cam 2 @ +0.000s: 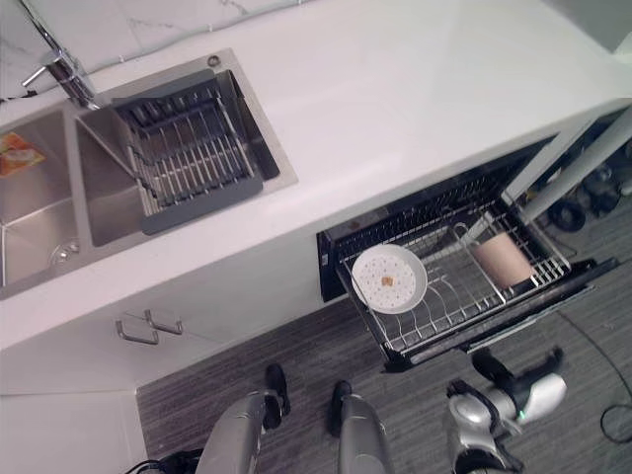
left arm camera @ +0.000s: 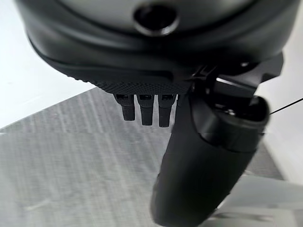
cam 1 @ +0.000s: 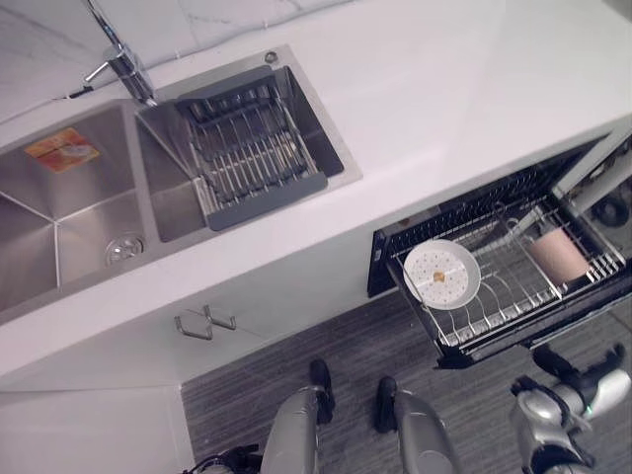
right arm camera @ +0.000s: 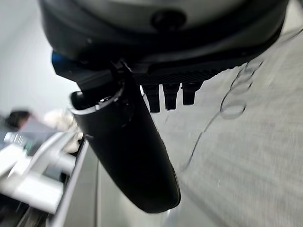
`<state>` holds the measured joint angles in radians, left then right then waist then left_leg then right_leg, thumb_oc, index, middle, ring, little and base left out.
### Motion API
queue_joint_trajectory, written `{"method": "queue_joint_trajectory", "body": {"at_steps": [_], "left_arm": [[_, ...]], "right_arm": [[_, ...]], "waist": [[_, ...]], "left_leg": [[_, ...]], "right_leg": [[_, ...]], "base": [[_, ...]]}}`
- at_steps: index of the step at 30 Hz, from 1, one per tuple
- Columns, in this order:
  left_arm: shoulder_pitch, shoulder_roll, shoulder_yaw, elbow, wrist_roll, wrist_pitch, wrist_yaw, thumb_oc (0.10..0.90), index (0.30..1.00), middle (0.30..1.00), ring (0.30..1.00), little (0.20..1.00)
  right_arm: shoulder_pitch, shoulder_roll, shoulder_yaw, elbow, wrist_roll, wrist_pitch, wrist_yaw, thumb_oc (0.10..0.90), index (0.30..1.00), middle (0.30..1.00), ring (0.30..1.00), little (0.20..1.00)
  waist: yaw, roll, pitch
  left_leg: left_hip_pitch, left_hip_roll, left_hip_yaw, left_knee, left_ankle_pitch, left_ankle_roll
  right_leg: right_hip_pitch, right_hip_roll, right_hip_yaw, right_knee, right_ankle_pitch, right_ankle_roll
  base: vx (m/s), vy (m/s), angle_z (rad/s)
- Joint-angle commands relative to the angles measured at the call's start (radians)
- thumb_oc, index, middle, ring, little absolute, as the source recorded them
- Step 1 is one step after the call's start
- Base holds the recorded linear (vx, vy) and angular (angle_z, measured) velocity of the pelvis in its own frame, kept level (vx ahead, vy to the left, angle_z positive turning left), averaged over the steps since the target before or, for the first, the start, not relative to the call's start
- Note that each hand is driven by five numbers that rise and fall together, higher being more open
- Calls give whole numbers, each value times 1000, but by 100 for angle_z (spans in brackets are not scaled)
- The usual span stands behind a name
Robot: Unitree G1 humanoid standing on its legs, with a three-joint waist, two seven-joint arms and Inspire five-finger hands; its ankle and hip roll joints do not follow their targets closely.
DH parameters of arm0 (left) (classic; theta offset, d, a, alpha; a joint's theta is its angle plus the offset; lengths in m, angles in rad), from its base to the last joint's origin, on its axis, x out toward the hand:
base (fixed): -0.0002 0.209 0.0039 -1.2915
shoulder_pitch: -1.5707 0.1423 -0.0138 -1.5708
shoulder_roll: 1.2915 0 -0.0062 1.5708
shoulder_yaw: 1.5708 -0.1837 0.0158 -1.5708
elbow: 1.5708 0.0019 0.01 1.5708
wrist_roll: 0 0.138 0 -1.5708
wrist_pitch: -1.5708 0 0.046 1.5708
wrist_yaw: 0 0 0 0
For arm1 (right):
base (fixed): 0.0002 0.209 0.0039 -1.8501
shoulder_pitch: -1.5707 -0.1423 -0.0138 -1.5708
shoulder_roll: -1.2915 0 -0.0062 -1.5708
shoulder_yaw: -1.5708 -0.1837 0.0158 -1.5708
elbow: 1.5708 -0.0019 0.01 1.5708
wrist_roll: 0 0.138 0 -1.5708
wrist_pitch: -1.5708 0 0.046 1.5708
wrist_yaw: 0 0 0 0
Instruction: Place the dishes in the dishwasher.
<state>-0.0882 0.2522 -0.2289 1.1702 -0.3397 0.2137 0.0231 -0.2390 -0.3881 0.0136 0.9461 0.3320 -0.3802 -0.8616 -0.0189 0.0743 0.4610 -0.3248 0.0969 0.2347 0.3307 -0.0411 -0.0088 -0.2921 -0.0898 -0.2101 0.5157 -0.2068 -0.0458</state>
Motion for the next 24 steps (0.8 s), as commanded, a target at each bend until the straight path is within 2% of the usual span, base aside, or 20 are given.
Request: {"method": "queue_joint_trajectory", "body": {"at_steps": [1,5,9,13,18,23,24], "left_arm": [[2,-5,-4,12,0,17,19,800,900,900,900,900],[-2,-13,-2,1,-12,38,34,800,900,900,900,900],[-1,-10,2,-4,-12,52,38,800,900,900,900,900],[-2,-2,14,-2,-15,58,45,800,900,900,900,900],[0,9,33,-5,-10,66,47,800,900,900,900,900],[8,39,52,-11,7,72,38,800,900,900,900,900],[14,46,56,-11,15,68,36,800,900,900,900,900]], "right_arm": [[8,-124,-3,-70,-104,-38,-16,800,900,900,900,900],[-67,-161,59,-104,-177,-31,2,800,900,900,900,900],[-103,-188,76,-131,-201,-33,25,800,900,900,900,900],[-150,-209,101,-159,-222,-36,42,800,900,900,900,900],[-212,-254,129,-186,-249,-31,112,800,900,900,900,900],[-331,-352,176,-163,-269,-46,227,800,900,900,900,900],[-375,-377,201,-148,-255,-9,263,800,900,900,900,900]], "waist": [[6,20,-30],[31,40,-10],[45,45,-1],[63,39,6],[90,32,18],[151,28,21],[171,25,20]], "left_leg": [[45,-28,-52,-30,-16,7],[40,-45,-70,-30,-12,14],[39,-50,-81,-31,-15,18],[31,-51,-97,-31,-17,23],[16,-52,-117,-31,-13,25],[-35,-54,-149,-31,13,17],[-48,-51,-148,-31,22,11]], "right_leg": [[96,0,-35,60,-126,-14],[69,-16,-42,131,-150,-16],[60,-19,-50,147,-153,-10],[44,-25,-60,170,-155,-5],[43,-22,-70,176,-151,3],[60,-10,-91,158,-151,10],[82,-7,-103,139,-149,10]], "base": [[0,0,0],[43,59,2],[49,55,20],[37,18,10],[85,17,19],[113,38,21],[93,37,13]]}}
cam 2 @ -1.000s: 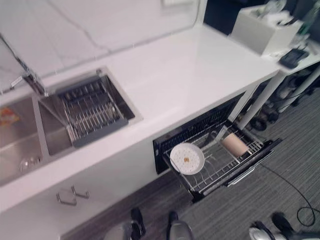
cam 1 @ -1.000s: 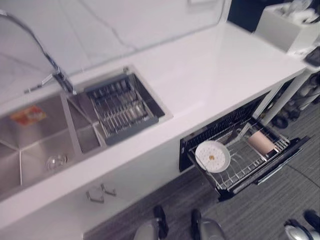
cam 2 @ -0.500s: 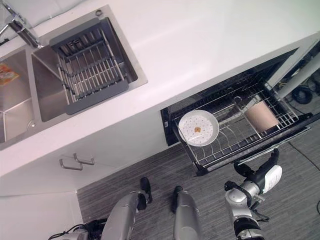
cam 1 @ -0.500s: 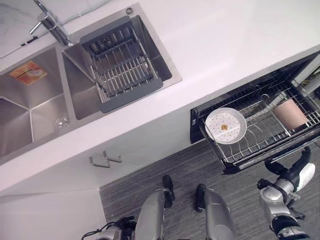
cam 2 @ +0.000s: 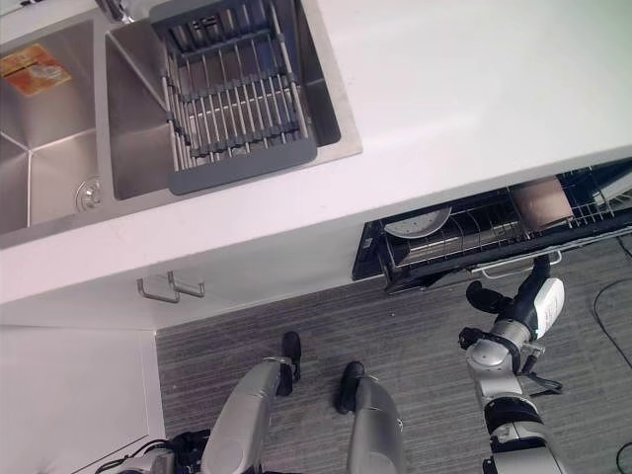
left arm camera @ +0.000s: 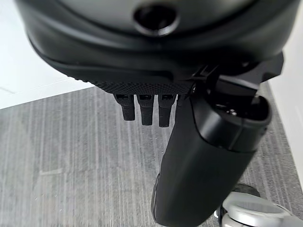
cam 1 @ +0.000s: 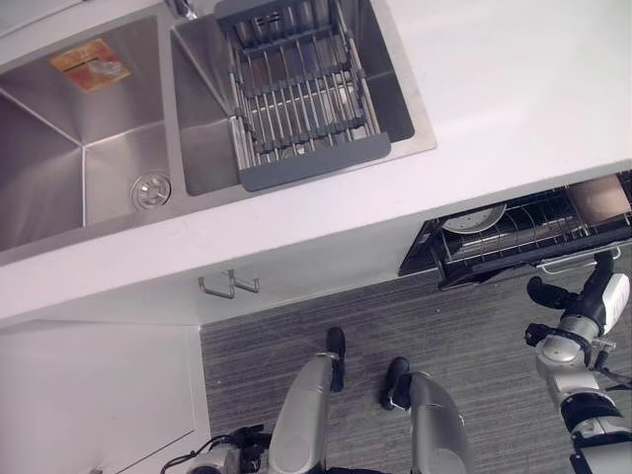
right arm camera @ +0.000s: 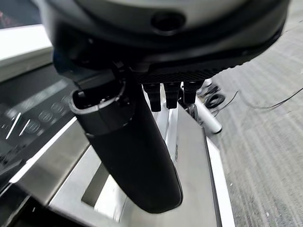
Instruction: Place the dishes in the dishwasher.
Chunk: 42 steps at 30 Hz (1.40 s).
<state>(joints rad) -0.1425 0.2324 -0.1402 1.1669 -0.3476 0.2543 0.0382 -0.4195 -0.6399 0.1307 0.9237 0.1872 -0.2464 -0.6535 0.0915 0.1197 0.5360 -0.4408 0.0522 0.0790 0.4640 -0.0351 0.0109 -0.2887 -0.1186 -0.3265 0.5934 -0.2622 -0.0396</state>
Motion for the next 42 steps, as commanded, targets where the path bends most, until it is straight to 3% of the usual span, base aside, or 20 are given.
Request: {"method": "queue_joint_trajectory", "body": {"at_steps": [1,2,9,15,16,17,19,22,24,26,29,32,33,35,37,41,42], "left_arm": [[70,66,-32,-8,19,26,24,800,900,900,900,900],[75,68,-30,-9,16,25,31,800,900,900,900,900],[87,110,-10,-4,23,13,59,800,900,900,900,900],[105,145,2,-16,10,22,-5,800,900,900,900,900],[114,146,2,-4,17,3,-12,800,900,900,900,900],[134,150,13,-8,-10,-58,-21,800,900,900,900,900],[141,154,16,-13,0,-95,-16,800,900,900,900,900],[155,155,15,-30,89,-214,59,800,900,900,900,900],[147,165,-7,-52,234,-267,147,800,900,900,900,900],[135,172,-31,-81,266,-285,205,800,900,900,900,900],[68,205,-67,-170,469,-233,309,800,900,900,900,900],[34,220,-88,-195,493,-198,323,800,900,900,900,900],[15,228,-95,-209,489,-183,325,800,900,900,900,900],[-2,230,-95,-206,469,-185,321,800,900,900,900,900],[-13,232,-94,-196,472,-211,296,800,900,900,900,900],[-14,199,-74,-171,329,-302,212,800,900,900,900,900],[0,179,-60,-128,322,-362,173,800,900,900,900,900]], "right_arm": [[-200,-128,87,-122,-104,-136,60,800,900,900,900,900],[-218,-138,97,-109,-79,-130,84,800,900,900,900,900],[-386,-184,188,-54,-173,-88,145,800,900,900,900,900],[-512,-197,293,7,-154,-35,174,800,900,900,900,900],[-524,-192,302,8,-150,-24,177,800,900,900,900,900],[-544,-182,308,1,-127,1,182,800,900,900,900,900],[-551,-172,308,3,-110,10,188,800,900,900,900,900],[-522,-140,295,1,-127,12,215,800,900,900,900,900],[-471,-107,299,-16,-172,2,228,800,900,900,900,900],[-406,-79,310,-37,-188,-18,223,800,900,900,900,900],[-219,-10,298,-134,-206,-41,215,800,900,900,900,900],[-130,10,289,-179,-240,-36,219,800,900,900,900,900],[-54,12,282,-205,-304,-36,229,800,900,900,900,900],[17,13,290,-206,-338,-55,227,800,900,900,900,900],[83,25,291,-195,-324,-59,236,800,900,900,900,900],[208,83,263,-143,-271,-66,260,800,900,900,900,900],[233,100,249,-111,-259,-86,267,800,900,900,900,900]], "waist": [[63,-20,-55],[71,-37,-55],[143,-65,-58],[202,-98,-59],[211,-104,-60],[230,-116,-60],[236,-121,-62],[242,-125,-69],[234,-122,-77],[220,-119,-88],[155,-104,-114],[120,-93,-128],[94,-72,-137],[72,-71,-148],[48,-73,-160],[-3,-85,-191],[-9,-94,-199]], "left_leg": [[67,-5,9,-164,17,-9],[73,-18,12,-164,3,-19],[21,7,48,-164,40,-41],[2,32,66,-164,50,-45],[-1,33,65,-164,55,-46],[-5,33,63,-164,55,-44],[-6,34,63,-164,54,-45],[3,40,63,-164,48,-52],[15,44,66,-164,44,-54],[31,49,68,-164,37,-57],[67,59,78,-164,24,-65],[83,67,88,-164,19,-67],[83,88,102,-164,34,-57],[92,94,111,-164,30,-58],[102,98,118,-164,28,-61],[127,100,126,-164,11,-63],[128,96,129,-164,3,-61]], "right_leg": [[82,22,11,59,-94,4],[107,10,17,51,-117,12],[213,24,-30,-20,-125,4],[308,53,-65,-89,-117,-4],[315,54,-71,-91,-113,-4],[336,61,-79,-105,-114,-4],[346,66,-81,-116,-112,-4],[376,70,-85,-156,-103,4],[390,68,-82,-182,-93,13],[406,70,-74,-216,-82,22],[415,60,-42,-271,-58,43],[413,56,-29,-286,-54,51],[401,63,-33,-293,-31,56],[394,56,-25,-293,-29,64],[388,53,-15,-293,-26,69],[374,54,8,-293,-21,76],[371,55,13,-293,-23,77]], "base": [[191,15,20],[166,-8,15],[130,-40,25],[110,-83,22],[139,-119,28],[109,-87,15],[68,-62,2],[27,-3,5],[-3,45,0],[-14,98,-2],[-76,178,-4],[-85,123,-21],[-177,130,-20],[-132,75,-18],[-85,27,-18],[-76,-10,-15],[-75,-50,-10]]}}
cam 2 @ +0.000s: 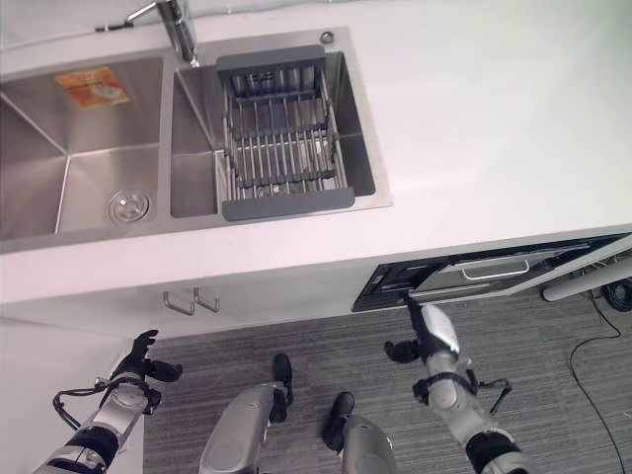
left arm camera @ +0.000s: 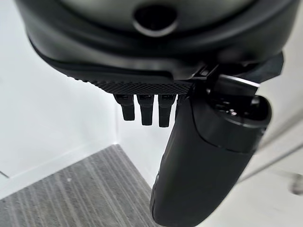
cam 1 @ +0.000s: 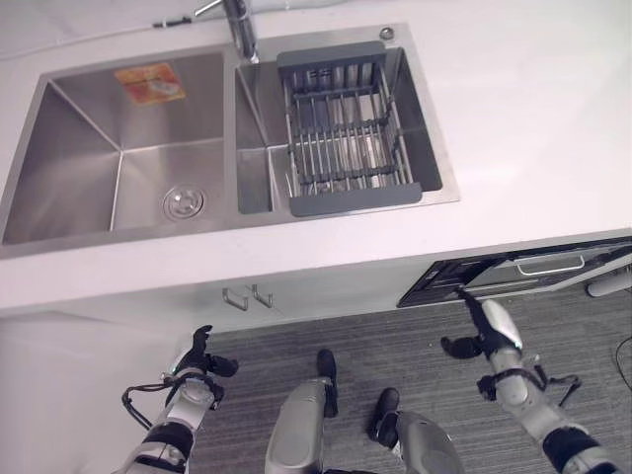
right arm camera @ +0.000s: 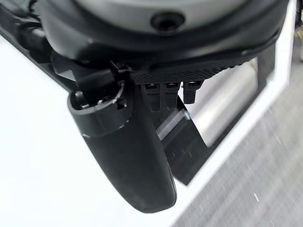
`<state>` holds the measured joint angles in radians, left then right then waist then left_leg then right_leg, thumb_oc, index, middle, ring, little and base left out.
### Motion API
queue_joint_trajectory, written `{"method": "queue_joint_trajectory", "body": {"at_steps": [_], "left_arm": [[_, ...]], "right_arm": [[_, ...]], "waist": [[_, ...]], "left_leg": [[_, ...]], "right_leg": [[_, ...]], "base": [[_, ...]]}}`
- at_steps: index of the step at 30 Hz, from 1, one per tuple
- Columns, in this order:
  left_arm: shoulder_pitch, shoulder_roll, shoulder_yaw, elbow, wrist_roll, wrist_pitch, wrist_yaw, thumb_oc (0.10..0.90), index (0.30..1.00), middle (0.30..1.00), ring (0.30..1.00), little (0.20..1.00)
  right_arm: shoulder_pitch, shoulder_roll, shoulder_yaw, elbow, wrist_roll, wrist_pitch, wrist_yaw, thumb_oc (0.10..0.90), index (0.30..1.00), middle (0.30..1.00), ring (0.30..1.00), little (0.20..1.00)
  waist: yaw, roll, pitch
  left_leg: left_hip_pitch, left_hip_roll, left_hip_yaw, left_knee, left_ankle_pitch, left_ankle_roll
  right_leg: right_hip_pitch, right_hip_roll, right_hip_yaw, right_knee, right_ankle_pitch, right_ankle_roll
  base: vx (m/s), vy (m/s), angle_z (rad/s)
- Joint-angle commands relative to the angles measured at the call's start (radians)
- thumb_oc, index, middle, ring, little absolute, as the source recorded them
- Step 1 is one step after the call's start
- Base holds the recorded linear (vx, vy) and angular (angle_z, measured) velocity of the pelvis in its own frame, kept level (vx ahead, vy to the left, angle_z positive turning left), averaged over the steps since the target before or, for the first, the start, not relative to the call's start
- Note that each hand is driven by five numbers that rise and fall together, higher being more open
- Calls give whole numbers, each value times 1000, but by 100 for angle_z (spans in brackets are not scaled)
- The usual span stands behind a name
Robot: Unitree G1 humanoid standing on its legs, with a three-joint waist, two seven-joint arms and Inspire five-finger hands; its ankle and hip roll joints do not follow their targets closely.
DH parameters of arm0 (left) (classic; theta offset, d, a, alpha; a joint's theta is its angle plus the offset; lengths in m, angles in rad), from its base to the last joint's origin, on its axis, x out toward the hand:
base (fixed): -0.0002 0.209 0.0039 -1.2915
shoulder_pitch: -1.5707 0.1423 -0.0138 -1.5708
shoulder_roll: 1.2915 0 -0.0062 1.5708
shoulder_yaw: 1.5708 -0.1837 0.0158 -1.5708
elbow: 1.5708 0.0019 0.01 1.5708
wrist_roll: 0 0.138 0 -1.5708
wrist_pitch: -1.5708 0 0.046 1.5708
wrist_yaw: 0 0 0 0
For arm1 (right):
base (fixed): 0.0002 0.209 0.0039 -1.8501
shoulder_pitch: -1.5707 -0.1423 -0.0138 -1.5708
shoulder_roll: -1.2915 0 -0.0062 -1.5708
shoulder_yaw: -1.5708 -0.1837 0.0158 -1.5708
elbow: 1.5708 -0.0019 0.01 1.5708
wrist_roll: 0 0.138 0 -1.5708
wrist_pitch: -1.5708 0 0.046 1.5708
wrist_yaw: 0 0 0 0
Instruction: Place the dishes in the dishwasher.
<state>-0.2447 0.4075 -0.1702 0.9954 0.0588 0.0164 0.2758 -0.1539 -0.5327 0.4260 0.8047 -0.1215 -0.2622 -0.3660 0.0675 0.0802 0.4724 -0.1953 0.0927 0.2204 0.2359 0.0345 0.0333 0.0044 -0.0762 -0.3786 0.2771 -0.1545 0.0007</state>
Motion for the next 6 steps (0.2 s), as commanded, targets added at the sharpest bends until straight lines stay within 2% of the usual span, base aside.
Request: {"method": "queue_joint_trajectory", "body": {"at_steps": [1,2,3,4,6], "left_arm": [[108,-7,-24,77,-92,-164,-110,800,900,900,900,900],[110,-13,-22,103,-84,-188,-200,800,900,900,900,900],[112,-18,-19,107,-56,-184,-270,800,900,900,900,900],[124,-40,-45,82,-45,-155,-377,800,900,900,900,900],[148,-74,-61,49,-92,-94,-465,800,900,900,900,900]], "right_arm": [[-22,11,-53,54,59,-100,-19,800,900,900,900,900],[-7,25,-62,89,83,-111,-7,800,900,900,900,900],[10,32,-76,98,93,-107,2,800,900,900,900,900],[50,50,-108,91,112,-67,14,800,900,900,900,900],[84,63,-139,83,118,-28,35,800,900,900,900,900]], "waist": [[9,-59,-140],[-3,-70,-148],[-10,-58,-151],[-33,-49,-155],[-52,-39,-161]], "left_leg": [[-114,57,-9,64,-73,-82],[-96,46,-12,64,-100,-89],[-101,61,-4,64,-83,-82],[-93,65,-3,64,-89,-84],[-84,67,-5,64,-93,-86]], "right_leg": [[76,14,69,23,-132,39],[84,6,83,23,-149,44],[73,17,77,23,-131,39],[66,22,89,23,-127,39],[59,23,101,23,-123,38]], "base": [[-5,-56,-12],[-58,0,-18],[-98,76,-23],[-170,120,-22],[-80,122,-16]]}}
